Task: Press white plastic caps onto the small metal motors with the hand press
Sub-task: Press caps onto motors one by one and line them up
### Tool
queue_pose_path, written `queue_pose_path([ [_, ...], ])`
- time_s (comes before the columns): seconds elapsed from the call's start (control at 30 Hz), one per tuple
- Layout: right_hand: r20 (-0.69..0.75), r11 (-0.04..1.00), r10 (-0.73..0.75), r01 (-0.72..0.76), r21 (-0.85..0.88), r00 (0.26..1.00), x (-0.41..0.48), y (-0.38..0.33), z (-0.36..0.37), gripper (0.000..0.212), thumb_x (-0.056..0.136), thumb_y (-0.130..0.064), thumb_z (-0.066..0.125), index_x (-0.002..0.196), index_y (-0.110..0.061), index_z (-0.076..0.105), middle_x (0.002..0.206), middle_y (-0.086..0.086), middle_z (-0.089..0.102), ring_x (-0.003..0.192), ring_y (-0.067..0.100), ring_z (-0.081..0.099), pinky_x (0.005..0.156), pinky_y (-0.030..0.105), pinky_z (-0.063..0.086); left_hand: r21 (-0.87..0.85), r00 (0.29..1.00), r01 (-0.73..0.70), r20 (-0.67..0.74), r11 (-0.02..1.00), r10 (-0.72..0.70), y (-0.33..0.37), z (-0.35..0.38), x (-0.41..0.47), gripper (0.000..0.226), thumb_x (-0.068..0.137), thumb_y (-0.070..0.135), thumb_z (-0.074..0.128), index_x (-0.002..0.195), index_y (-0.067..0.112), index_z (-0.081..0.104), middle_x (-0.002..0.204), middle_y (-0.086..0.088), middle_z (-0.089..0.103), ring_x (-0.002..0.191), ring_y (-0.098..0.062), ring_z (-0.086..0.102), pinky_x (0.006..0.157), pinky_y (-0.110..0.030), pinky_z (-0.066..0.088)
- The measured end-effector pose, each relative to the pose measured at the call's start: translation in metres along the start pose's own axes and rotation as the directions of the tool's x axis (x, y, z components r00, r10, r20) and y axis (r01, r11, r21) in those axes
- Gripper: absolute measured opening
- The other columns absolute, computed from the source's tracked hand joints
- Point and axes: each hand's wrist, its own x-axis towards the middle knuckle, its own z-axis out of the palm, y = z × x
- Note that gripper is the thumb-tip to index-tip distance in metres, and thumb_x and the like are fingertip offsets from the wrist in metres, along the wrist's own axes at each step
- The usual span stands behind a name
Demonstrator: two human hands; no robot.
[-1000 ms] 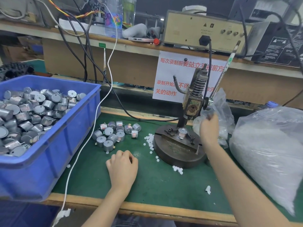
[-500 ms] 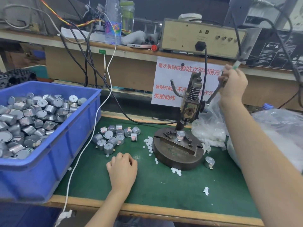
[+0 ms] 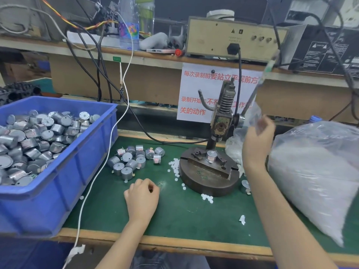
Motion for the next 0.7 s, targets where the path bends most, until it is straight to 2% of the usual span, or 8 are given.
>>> queue_pose_path([
  [0.07,0.193,0.948,0.192,-0.131,-0.29,0.962,-0.008,0.031,0.002,0.041,0.091,-0.011,0.044,0.132,-0.006,0.045,0.132,0.009,0.05,0.12,0.023,0.048,0.095,0.024,0.036,-0.017,1.0,-0.01,0.005,1.0,0.01,0.0,-0.001,0.0,0.013,0.086,0.021,0.052,0.082,0.018,0.064,0.089,0.002,0.058,0.093,-0.021,0.051,0.086,-0.032,0.028],
  [0.13,0.35,0.837,0.328,-0.098,-0.539,0.877,-0.02,0.056,0.006,0.042,0.091,-0.018,0.047,0.131,-0.006,0.047,0.133,0.013,0.049,0.121,0.029,0.047,0.096,0.032,0.037,-0.051,1.0,-0.017,0.005,0.999,0.017,0.0,-0.002,-0.001,0.013,0.086,0.02,0.053,0.081,0.017,0.065,0.088,0.002,0.06,0.093,-0.021,0.052,0.085,-0.031,0.028],
  [0.17,0.378,0.796,0.33,-0.039,-0.604,0.865,-0.024,0.064,0.008,0.042,0.091,-0.021,0.049,0.13,-0.005,0.047,0.134,0.014,0.047,0.123,0.03,0.044,0.098,0.034,0.035,-0.076,1.0,-0.015,0.002,0.997,0.015,-0.001,-0.002,-0.001,0.013,0.086,0.019,0.054,0.08,0.017,0.066,0.087,0.002,0.06,0.092,-0.021,0.053,0.084,-0.031,0.028],
  [0.3,0.442,0.771,0.172,0.159,-0.617,0.88,-0.033,0.079,0.02,0.047,0.091,-0.031,0.055,0.13,-0.005,0.048,0.133,0.014,0.047,0.123,0.029,0.043,0.101,0.038,0.034,-0.111,1.0,-0.013,-0.007,0.994,0.012,-0.003,-0.002,-0.001,0.013,0.086,0.018,0.055,0.08,0.016,0.067,0.086,0.003,0.061,0.091,-0.02,0.054,0.079,-0.028,0.023],
  [0.43,0.434,0.675,0.11,0.253,-0.693,0.894,-0.035,0.087,0.027,0.046,0.09,-0.036,0.057,0.126,-0.008,0.053,0.126,0.012,0.055,0.119,0.029,0.047,0.099,0.039,0.036,-0.096,1.0,-0.031,-0.002,0.995,0.031,-0.003,-0.001,-0.001,0.013,0.086,0.019,0.056,0.081,0.018,0.068,0.086,0.003,0.06,0.091,-0.019,0.054,0.078,-0.027,0.022],
  [0.5,0.409,0.693,0.08,0.245,-0.678,0.909,-0.037,0.087,0.027,0.041,0.087,-0.035,0.061,0.12,-0.01,0.058,0.123,0.011,0.055,0.116,0.029,0.047,0.098,0.04,0.036,-0.093,1.0,-0.031,-0.004,0.995,0.031,-0.004,-0.001,-0.001,0.013,0.086,0.019,0.056,0.081,0.018,0.068,0.086,0.004,0.061,0.091,-0.019,0.054,0.077,-0.027,0.022],
  [0.6,0.355,0.804,0.062,0.164,-0.571,0.933,-0.042,0.082,0.017,0.037,0.082,-0.028,0.069,0.114,-0.01,0.061,0.121,0.01,0.054,0.116,0.028,0.044,0.1,0.039,0.033,-0.104,1.0,-0.029,-0.009,0.994,0.029,-0.003,-0.001,-0.001,0.013,0.086,0.019,0.056,0.079,0.018,0.067,0.084,0.005,0.06,0.09,-0.019,0.055,0.075,-0.025,0.02],
  [0.7,0.189,0.885,0.051,0.043,-0.465,0.981,-0.052,0.076,-0.007,0.034,0.08,-0.024,0.072,0.107,-0.007,0.062,0.106,0.008,0.06,0.106,0.027,0.05,0.088,0.032,0.036,-0.135,1.0,-0.021,-0.013,0.991,0.019,-0.003,-0.002,-0.002,0.013,0.085,0.017,0.057,0.076,0.017,0.067,0.08,0.007,0.057,0.088,-0.019,0.055,0.074,-0.024,0.02],
])
